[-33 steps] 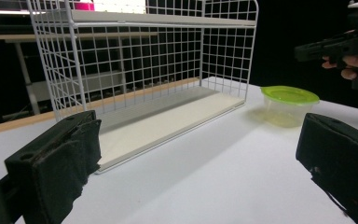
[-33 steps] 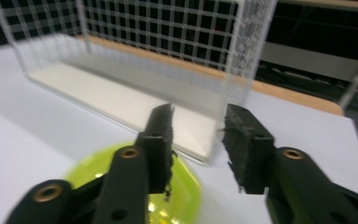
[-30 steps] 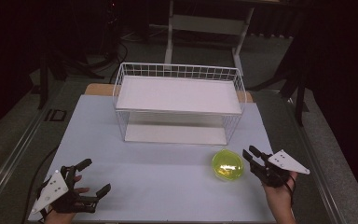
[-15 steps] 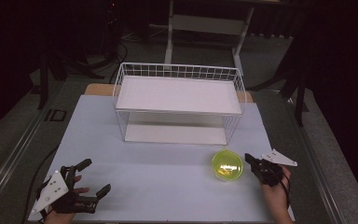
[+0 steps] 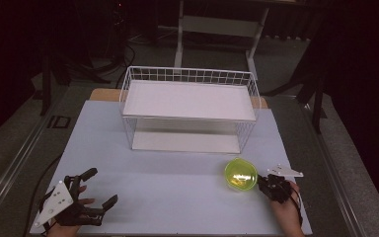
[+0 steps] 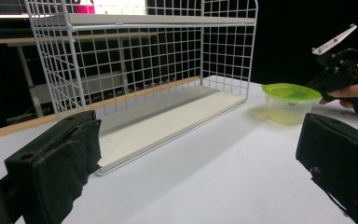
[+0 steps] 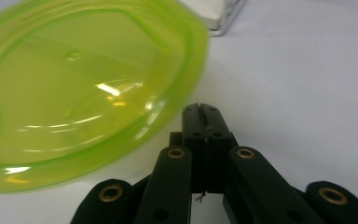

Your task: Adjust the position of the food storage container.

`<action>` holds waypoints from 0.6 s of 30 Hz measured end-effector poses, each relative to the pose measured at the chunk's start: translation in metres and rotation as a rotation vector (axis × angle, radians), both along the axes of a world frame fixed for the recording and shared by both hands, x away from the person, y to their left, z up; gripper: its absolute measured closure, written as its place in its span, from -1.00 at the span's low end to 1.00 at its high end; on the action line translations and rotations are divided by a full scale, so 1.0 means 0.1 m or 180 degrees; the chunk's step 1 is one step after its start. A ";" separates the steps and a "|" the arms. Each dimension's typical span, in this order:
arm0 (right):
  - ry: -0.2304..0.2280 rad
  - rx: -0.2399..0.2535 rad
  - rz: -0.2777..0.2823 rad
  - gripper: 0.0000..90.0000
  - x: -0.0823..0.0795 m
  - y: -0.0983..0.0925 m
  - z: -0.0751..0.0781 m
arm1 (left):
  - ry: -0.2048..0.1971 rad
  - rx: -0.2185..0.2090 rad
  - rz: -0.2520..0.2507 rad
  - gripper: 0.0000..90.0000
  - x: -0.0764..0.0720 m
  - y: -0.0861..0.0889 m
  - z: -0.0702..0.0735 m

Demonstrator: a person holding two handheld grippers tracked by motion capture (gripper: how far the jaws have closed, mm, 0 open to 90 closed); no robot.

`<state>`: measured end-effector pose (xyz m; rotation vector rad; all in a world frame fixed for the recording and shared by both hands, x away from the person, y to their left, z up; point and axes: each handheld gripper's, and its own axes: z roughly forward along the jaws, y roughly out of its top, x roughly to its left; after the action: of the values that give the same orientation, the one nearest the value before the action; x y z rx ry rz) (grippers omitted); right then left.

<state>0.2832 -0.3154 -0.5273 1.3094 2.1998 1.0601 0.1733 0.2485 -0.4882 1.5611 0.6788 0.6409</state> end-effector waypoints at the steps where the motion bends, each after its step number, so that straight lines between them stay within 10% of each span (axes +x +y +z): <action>1: 0.0039 -0.0015 0.0017 1.00 -0.01 0.02 -0.01 | -0.0002 0.0000 0.0001 -1.00 0.00 0.00 0.00; 12: 0.0151 -0.0057 0.0398 1.00 -0.13 0.30 -0.04 | -0.0022 0.0026 0.0000 -0.99 -0.01 -0.01 0.01; 18: 0.0069 -0.0035 0.0238 1.00 0.00 0.24 -0.03 | -0.0027 0.0053 0.0002 -0.99 -0.01 -0.01 0.01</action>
<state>0.2837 -0.2917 -0.5301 1.2485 2.2835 1.0641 0.1724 0.2470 -0.4877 1.5729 0.6691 0.6547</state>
